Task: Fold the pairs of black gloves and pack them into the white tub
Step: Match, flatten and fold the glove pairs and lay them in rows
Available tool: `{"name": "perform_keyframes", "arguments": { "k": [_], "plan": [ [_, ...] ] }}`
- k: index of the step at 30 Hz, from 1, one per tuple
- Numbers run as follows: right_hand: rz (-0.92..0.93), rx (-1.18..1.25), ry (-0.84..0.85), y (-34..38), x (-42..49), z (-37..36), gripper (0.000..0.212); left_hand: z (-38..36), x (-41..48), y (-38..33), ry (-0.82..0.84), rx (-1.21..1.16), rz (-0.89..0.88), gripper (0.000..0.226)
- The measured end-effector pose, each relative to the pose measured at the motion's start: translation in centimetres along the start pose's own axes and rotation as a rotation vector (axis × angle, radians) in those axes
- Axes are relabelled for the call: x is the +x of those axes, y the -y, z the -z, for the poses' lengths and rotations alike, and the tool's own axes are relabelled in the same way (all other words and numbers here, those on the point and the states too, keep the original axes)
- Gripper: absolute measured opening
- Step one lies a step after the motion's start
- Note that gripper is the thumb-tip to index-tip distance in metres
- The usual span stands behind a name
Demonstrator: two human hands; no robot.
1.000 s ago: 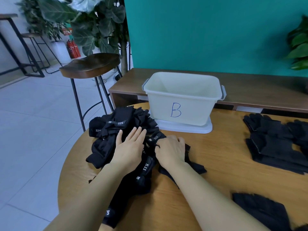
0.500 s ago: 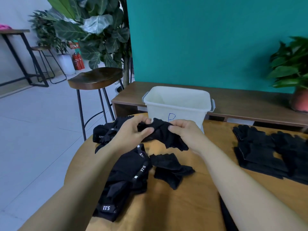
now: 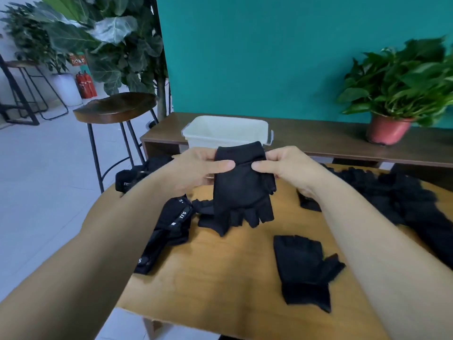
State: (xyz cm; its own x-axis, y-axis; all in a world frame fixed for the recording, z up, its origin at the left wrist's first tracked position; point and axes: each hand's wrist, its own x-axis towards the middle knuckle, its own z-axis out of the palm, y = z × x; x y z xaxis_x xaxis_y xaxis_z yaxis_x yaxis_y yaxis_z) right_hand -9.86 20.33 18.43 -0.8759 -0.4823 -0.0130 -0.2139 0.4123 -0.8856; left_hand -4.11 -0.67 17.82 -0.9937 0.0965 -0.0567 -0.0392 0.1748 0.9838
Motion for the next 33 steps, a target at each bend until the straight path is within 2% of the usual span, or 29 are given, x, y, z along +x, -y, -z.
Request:
{"name": "perform_keyframes", "arguments": {
  "k": [4, 6, 8, 10, 12, 15, 20, 22, 27, 31, 33],
  "plan": [
    [-0.123, -0.066, 0.148, -0.9, -2.5, 2.0, 0.016, -2.3, -0.5, 0.4, 0.059, -0.191, 0.084, 0.026],
    [-0.187, -0.114, 0.162, -1.2, -3.4, 2.6, 0.019, -3.3, -0.2, 0.7, 0.057, -0.107, 0.161, 0.026],
    [-0.238, -0.212, 0.134, -1.7, -4.2, 2.7, 0.019, -4.5, 0.1, 1.3, -0.023, 0.012, 0.225, 0.023],
    [-0.239, -0.165, 0.123, -2.2, -4.7, 3.1, 0.017, -5.5, 0.4, 1.4, -0.045, -0.053, 0.210, 0.024],
    [-0.248, -0.115, 0.101, -2.9, -5.3, 3.9, 0.016, -6.1, 0.2, 1.4, 0.010, -0.161, 0.192, 0.027],
    [-0.256, -0.041, 0.110, -3.6, -6.5, 4.9, 0.011, -6.9, -0.1, 1.3, 0.135, -0.151, 0.196, 0.032],
    [-0.245, -0.054, 0.066, -4.5, -8.4, 6.4, 0.037, -9.0, 0.6, 1.1, 0.138, -0.148, 0.178, 0.031],
    [-0.233, -0.079, 0.033, -4.7, -9.0, 6.9, 0.039, -9.8, 0.9, 1.1, 0.128, -0.171, 0.194, 0.036],
    [-0.254, -0.134, -0.048, -6.5, -9.0, 8.0, 0.036, -11.6, 2.2, 1.8, 0.106, -0.182, 0.226, 0.037],
    [-0.270, -0.112, -0.119, -8.2, -8.1, 8.4, 0.012, -13.0, 4.0, 2.4, 0.116, -0.147, 0.203, 0.031],
    [-0.287, -0.079, -0.160, -9.2, -7.3, 8.4, 0.018, -13.4, 5.0, 2.9, 0.113, -0.110, 0.189, 0.034]
  ]
}}
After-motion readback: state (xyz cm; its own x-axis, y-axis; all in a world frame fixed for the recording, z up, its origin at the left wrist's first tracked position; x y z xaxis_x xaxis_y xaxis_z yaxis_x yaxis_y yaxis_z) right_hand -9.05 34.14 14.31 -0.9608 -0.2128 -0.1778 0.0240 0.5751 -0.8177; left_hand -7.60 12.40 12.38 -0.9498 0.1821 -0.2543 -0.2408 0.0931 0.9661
